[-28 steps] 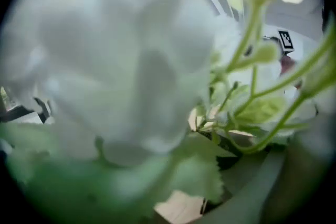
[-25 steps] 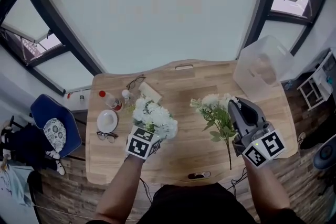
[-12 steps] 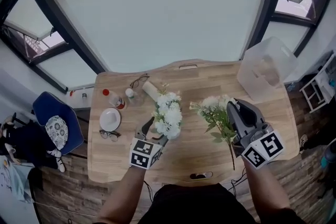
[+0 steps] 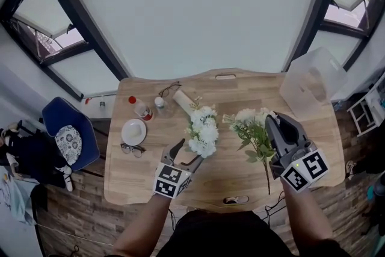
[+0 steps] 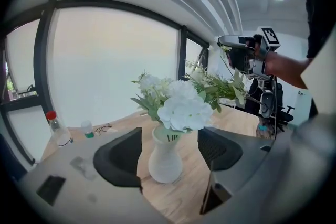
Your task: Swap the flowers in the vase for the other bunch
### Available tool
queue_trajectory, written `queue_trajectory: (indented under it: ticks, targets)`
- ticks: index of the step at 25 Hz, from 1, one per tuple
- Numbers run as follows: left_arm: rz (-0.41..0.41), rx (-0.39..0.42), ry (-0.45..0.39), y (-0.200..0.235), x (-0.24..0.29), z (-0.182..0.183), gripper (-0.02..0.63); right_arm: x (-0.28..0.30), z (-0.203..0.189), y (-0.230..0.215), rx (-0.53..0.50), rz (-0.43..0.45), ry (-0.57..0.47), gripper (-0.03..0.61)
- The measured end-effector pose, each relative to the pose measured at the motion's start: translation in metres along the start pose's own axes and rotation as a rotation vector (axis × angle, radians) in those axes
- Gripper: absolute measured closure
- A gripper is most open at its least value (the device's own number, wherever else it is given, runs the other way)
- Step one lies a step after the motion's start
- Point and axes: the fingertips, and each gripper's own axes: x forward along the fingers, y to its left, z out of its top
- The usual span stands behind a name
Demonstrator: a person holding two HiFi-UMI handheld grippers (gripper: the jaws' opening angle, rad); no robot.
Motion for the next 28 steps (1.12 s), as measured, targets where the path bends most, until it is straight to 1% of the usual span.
queue_trajectory:
  ticks: [7, 13, 15, 19, 20, 22, 28]
  targets:
    - [-0.01, -0.001, -0.037, 0.007, -0.023, 0.002, 0.291, 0.001, 0.005, 0.014, -0.011, -0.012, -0.014, 0.517]
    - [0.006, -0.046, -0.082, 0.022, -0.05, 0.0, 0.291, -0.001, 0.011, 0.03, -0.008, -0.028, -0.04, 0.517]
    - [0.017, -0.057, -0.116, 0.027, -0.061, 0.002, 0.291, -0.002, 0.013, 0.037, -0.011, -0.032, -0.047, 0.517]
    - [0.056, -0.099, -0.244, 0.041, -0.087, 0.015, 0.294, -0.005, 0.014, 0.05, -0.017, -0.041, -0.055, 0.517]
    - [0.064, -0.105, -0.269, 0.045, -0.093, 0.018, 0.308, -0.007, 0.014, 0.052, -0.02, -0.044, -0.056, 0.517]
    - [0.072, -0.104, -0.308, 0.049, -0.103, 0.024, 0.359, -0.009, 0.014, 0.055, -0.024, -0.049, -0.057, 0.517]
    - [0.085, -0.095, -0.39, 0.053, -0.129, 0.042, 0.43, -0.016, 0.013, 0.061, -0.035, -0.071, -0.051, 0.517]
